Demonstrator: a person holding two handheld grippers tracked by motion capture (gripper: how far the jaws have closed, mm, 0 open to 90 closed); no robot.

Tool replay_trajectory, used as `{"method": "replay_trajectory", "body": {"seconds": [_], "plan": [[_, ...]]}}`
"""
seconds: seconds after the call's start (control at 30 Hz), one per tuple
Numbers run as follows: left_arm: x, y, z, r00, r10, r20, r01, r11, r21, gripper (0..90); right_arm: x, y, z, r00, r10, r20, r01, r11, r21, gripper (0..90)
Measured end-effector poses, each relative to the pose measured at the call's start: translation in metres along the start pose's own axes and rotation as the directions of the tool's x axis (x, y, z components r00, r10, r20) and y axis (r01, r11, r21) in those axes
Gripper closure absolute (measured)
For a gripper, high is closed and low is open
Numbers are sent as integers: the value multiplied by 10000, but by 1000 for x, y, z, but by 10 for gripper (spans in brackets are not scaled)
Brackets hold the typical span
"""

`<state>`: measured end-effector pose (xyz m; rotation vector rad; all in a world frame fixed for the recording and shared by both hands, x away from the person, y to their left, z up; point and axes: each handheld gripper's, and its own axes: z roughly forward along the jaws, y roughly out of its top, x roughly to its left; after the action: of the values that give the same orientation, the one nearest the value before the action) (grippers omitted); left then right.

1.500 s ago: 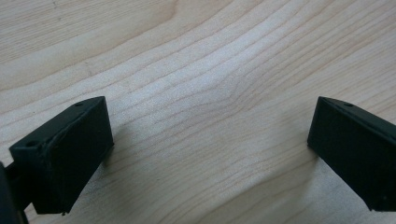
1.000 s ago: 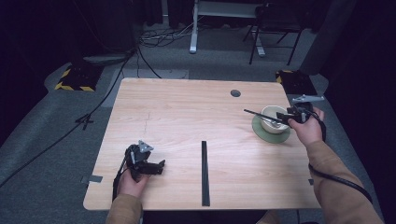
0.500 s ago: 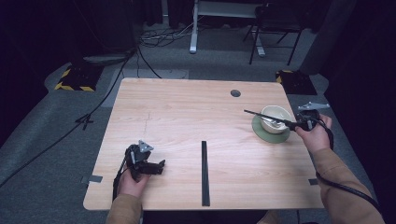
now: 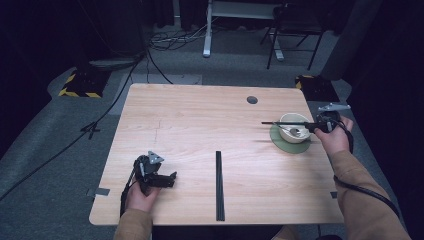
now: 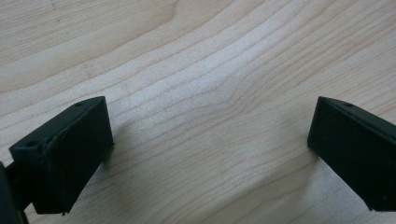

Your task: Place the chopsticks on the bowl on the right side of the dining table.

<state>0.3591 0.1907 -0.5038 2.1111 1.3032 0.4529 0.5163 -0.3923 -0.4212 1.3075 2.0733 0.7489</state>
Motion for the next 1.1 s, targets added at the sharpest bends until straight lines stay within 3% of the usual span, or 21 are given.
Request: {"method": "replay_trajectory", "body": {"seconds": [0.17,0.37,0.47,0.77,1.1], "plan": [[0,0,0,10000,-7,-15,7,10000,-15,3,0,9,-6,9999,112,-77,-115,9991,-397,426],[0,0,0,10000,1,-41,-1,10000,-54,3,1,22,-3,9996,269,45,-267,9983,-509,419],[0,0,0,10000,-4,-7,4,10000,-12,3,3,26,2,9999,147,85,-143,9989,-447,418],[0,0,0,10000,-19,3,19,10000,5,3,28,34,22,9995,-234,-230,229,9996,-191,416],[0,0,0,10000,-10,-5,10,10000,-6,3,30,33,22,9984,-329,-464,324,9994,-128,413]]}}
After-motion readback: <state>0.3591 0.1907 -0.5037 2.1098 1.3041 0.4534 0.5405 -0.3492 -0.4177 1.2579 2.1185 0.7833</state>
